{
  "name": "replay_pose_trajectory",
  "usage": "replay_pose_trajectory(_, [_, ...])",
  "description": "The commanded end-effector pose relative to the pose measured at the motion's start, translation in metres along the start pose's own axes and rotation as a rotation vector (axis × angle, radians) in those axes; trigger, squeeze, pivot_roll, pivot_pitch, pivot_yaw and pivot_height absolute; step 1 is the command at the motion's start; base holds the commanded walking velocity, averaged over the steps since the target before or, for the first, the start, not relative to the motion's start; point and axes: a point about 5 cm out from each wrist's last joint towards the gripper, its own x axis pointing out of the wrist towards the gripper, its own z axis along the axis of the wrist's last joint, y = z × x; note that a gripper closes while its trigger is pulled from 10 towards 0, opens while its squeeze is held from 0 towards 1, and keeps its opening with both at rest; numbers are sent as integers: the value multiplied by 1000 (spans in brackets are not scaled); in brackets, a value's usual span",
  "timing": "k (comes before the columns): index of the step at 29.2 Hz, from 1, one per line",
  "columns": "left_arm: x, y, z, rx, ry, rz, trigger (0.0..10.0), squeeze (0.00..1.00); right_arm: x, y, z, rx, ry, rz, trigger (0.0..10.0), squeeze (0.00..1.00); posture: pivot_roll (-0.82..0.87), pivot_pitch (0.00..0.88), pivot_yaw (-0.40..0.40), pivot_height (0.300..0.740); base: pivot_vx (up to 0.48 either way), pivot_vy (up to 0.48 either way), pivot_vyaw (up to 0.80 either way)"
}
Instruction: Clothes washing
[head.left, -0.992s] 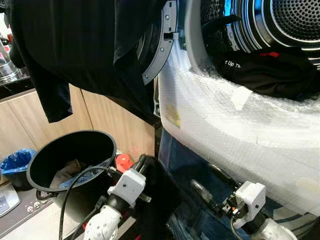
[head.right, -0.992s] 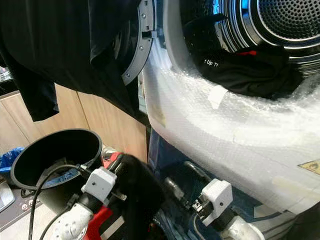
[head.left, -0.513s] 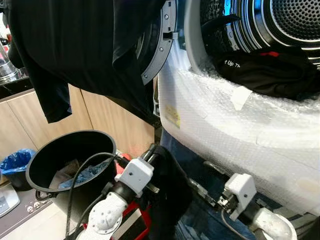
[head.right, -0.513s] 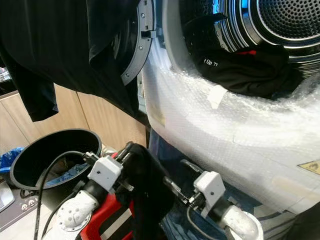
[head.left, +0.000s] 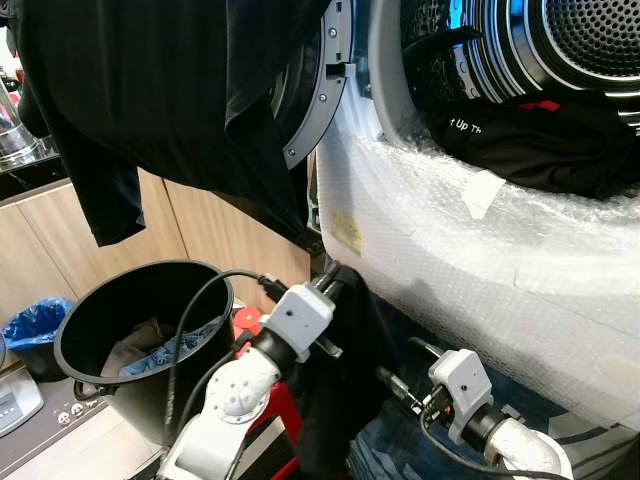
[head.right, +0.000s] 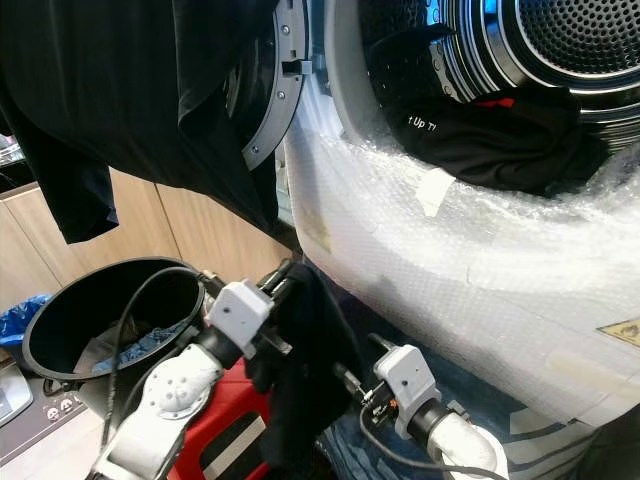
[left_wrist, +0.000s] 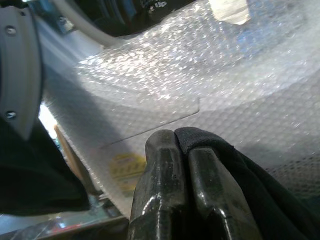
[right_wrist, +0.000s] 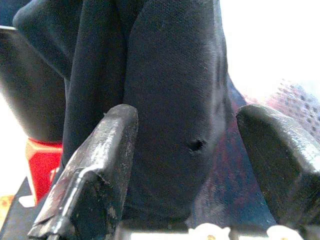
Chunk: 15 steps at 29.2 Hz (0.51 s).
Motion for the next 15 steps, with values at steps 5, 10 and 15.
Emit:
replay_pose_trajectory(5, [18, -3, 6, 2, -58, -11, 10000, 0, 8, 3, 3, 39, 9, -35, 10000, 0, -91, 0, 57, 740, 0, 0, 0])
replay_pose_trajectory(10, [33, -8, 9, -3, -89, -34, 10000, 0, 11, 8, 9, 97, -21, -35, 10000, 0, -104, 0, 63, 740, 0, 0, 0])
replay_pose_trajectory(15, [46, -14, 18, -16, -136, -56, 10000, 0, 15, 7, 14, 137, -35, -75, 10000, 0, -112, 0, 73, 740, 0, 0, 0])
